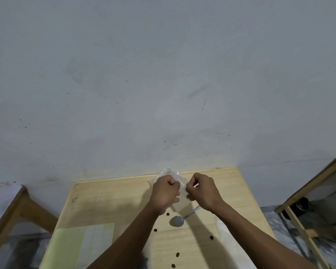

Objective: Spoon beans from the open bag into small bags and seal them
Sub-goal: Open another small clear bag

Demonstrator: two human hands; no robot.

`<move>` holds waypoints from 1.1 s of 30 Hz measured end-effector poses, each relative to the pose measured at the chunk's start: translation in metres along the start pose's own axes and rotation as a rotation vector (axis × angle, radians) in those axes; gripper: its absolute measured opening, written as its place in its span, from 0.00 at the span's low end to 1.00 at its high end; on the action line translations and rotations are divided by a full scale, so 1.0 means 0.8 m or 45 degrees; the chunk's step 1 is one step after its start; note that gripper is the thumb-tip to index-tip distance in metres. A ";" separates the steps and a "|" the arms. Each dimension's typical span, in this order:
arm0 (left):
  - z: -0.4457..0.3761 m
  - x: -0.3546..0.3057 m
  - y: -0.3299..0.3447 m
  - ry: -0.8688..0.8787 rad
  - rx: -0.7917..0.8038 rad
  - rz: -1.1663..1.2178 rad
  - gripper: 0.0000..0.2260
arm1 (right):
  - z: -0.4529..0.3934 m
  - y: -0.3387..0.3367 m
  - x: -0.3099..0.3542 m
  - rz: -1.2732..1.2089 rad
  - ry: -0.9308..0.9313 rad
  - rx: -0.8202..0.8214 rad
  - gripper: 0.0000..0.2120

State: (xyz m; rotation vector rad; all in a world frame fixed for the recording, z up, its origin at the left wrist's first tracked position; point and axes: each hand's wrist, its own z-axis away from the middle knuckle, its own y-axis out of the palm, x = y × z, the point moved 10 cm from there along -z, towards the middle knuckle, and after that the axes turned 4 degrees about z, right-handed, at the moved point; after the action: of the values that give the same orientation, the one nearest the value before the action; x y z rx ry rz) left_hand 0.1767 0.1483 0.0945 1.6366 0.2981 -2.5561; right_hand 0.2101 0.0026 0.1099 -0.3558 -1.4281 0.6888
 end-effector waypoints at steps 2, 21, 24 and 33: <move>0.000 -0.001 0.000 0.023 -0.027 -0.054 0.10 | -0.003 0.001 -0.005 0.059 0.011 -0.029 0.06; 0.033 -0.030 0.001 0.327 0.044 -0.888 0.16 | -0.001 -0.033 0.017 0.049 -0.141 -0.211 0.09; 0.033 -0.044 0.000 0.400 -0.018 -0.940 0.15 | 0.005 -0.036 0.020 0.062 -0.139 -0.289 0.09; 0.022 -0.017 -0.002 0.729 0.047 -0.848 0.50 | 0.010 -0.037 0.023 -0.174 -0.113 -0.151 0.09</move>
State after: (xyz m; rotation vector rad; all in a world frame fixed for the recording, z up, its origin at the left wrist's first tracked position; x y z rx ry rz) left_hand 0.1665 0.1457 0.1141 2.6183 0.9873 -2.3872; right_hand 0.2086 -0.0095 0.1433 -0.3192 -1.5665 0.5156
